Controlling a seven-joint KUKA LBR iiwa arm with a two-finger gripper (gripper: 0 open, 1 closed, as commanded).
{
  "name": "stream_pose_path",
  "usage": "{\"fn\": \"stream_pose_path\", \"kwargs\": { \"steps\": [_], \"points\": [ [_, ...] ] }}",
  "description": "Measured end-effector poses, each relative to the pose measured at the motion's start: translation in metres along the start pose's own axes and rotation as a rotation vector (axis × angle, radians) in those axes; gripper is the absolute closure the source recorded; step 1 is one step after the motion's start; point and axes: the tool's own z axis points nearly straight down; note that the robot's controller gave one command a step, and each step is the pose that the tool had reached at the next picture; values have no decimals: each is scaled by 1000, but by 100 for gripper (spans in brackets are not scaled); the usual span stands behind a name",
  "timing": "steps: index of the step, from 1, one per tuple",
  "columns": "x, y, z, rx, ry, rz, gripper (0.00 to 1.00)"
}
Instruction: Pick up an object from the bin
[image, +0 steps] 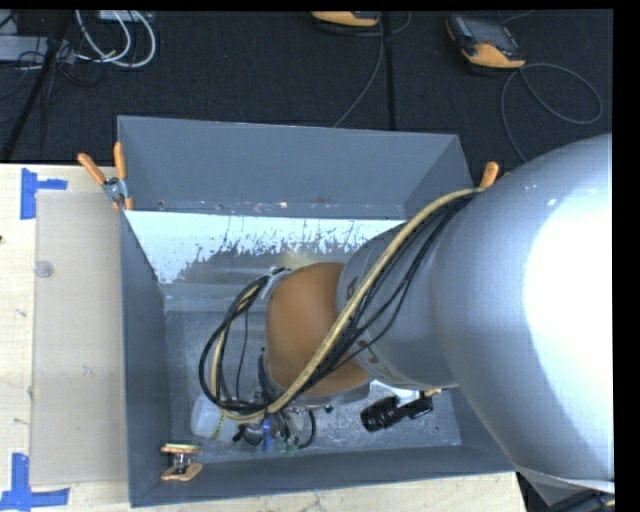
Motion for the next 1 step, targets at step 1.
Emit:
{"fn": "stream_pose_path", "kwargs": {
  "steps": [1],
  "points": [
    [-2,1,-60,-7,-9,-2,100]
  ]
}}
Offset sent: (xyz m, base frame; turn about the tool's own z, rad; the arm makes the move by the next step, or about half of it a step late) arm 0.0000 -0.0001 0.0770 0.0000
